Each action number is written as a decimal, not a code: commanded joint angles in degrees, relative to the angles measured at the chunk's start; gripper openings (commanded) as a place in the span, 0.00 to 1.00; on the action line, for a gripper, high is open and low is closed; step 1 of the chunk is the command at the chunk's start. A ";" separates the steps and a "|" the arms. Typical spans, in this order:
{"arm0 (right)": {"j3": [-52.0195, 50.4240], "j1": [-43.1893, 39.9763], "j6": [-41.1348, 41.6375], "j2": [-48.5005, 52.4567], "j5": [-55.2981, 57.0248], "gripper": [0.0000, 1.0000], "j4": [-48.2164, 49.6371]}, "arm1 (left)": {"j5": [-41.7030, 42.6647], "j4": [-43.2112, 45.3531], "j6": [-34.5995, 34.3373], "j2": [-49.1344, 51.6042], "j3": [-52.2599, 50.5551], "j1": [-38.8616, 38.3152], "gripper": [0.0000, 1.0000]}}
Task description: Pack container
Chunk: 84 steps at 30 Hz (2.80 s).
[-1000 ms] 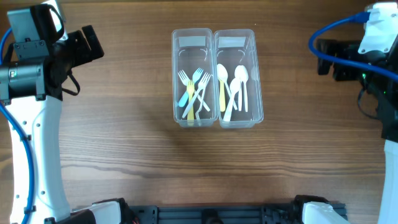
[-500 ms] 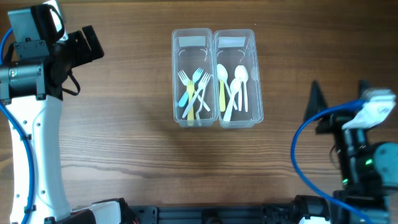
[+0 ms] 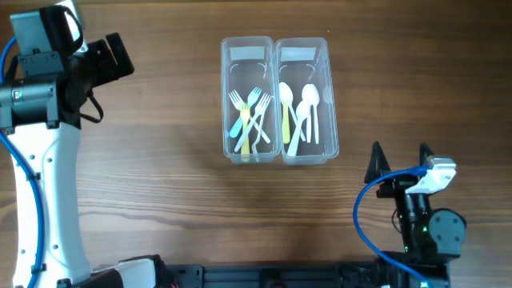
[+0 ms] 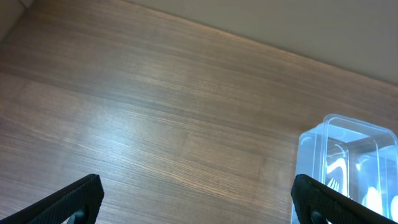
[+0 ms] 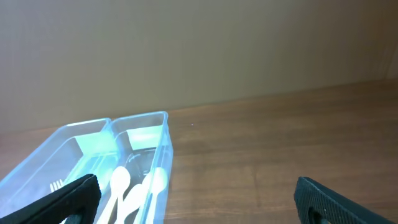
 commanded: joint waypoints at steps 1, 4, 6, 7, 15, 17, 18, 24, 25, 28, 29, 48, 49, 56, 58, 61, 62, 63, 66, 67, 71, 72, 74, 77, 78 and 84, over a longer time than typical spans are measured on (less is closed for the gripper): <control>-2.23 0.15 1.44 -3.78 -2.34 1.00 0.72 | -0.52 0.15 0.07 0.00 -0.13 -0.15 1.00; -3.32 0.15 2.62 -4.44 -2.45 1.00 0.70 | -0.52 0.15 0.07 0.00 -0.13 -0.15 1.00; -3.85 0.15 2.47 -4.98 -2.36 1.00 0.66 | -0.52 0.13 0.07 0.00 -0.13 -0.15 1.00; -4.15 0.15 2.47 -5.11 -2.21 0.99 0.70 | -0.52 0.13 0.07 0.00 -0.13 -0.15 1.00; -7.65 0.15 6.01 -5.16 -2.40 1.00 3.30 | -0.52 0.13 0.07 0.00 -0.13 -0.15 1.00; -7.65 0.15 5.64 -5.16 -2.23 1.00 3.30 | -0.52 0.15 0.07 0.00 -0.13 -0.15 1.00; -7.65 0.15 5.46 -5.16 -2.21 1.00 3.30 | -0.52 0.13 0.07 0.00 -0.13 -0.15 1.00; -7.65 0.13 5.55 -5.09 -2.21 1.00 3.23 | -0.52 0.13 0.07 0.00 -0.13 -0.15 1.00; -7.65 0.13 5.57 -5.09 -2.21 1.00 3.23 | -0.52 0.15 0.07 0.00 -0.13 -0.15 1.00; -7.65 0.13 5.57 -5.09 -2.23 1.00 3.23 | -0.52 0.13 0.07 0.00 -0.13 -0.15 1.00; -7.65 0.13 5.55 -5.09 -2.23 1.00 3.23 | -0.52 0.15 0.07 0.00 -0.13 -0.15 1.00; -7.65 0.13 5.55 -5.09 -2.23 1.00 3.23 | -0.52 0.13 0.07 -0.02 -0.13 -0.15 1.00; -7.65 0.13 5.55 -5.09 -2.23 1.00 3.23 | -0.52 0.13 0.07 -0.50 -0.13 -0.22 1.00; -7.65 0.13 5.55 -5.09 -2.23 1.00 3.23 | -1.40 -0.70 0.24 -15.37 -2.93 -1.11 1.00; -7.65 0.13 5.55 -5.09 -2.23 1.00 3.23 | -1.38 0.98 0.24 -22.45 -6.88 -1.11 1.00; -7.65 0.13 5.55 -5.09 -2.23 1.00 3.23 | -1.40 7.30 0.26 -34.12 -16.61 -1.11 1.00; -7.65 0.13 5.55 -5.09 -2.23 1.00 3.23 | -1.40 9.62 0.26 -37.59 -19.98 -1.11 1.00; -7.65 0.13 5.57 -5.09 -2.23 1.00 3.23 | -1.40 13.70 0.26 -43.95 -26.88 -1.11 1.00; -7.65 0.13 5.55 -5.09 -2.21 1.00 3.23 | -0.39 19.61 -0.37 -53.05 -37.97 -1.14 1.00; -7.65 0.13 5.55 -5.09 -2.23 1.00 3.23 | 0.61 21.46 -0.87 -55.82 -41.75 -1.14 1.00; -7.65 0.13 5.57 -5.09 -2.21 1.00 3.23 | 4.48 32.13 -5.55 -65.40 -59.60 -1.14 1.00; -7.65 0.13 5.55 -5.09 -2.23 1.00 3.23 | 5.20 34.47 -7.02 -66.88 -62.82 -1.14 1.00; -7.65 0.13 5.55 -5.09 -2.21 1.00 3.23 | 6.45 38.73 -10.03 -69.66 -68.98 -1.29 1.00; -7.65 0.13 5.55 -5.09 -2.23 1.00 3.23 | 6.62 43.82 -14.27 -74.18 -77.29 -2.62 1.00; -7.65 0.13 5.55 -5.09 -2.23 1.00 3.23 | 6.60 44.48 -14.84 -75.25 -78.86 -3.23 1.00; -7.65 0.13 5.55 -5.09 -2.23 1.00 3.23 | 5.70 44.83 -14.80 -81.77 -86.01 -5.46 1.00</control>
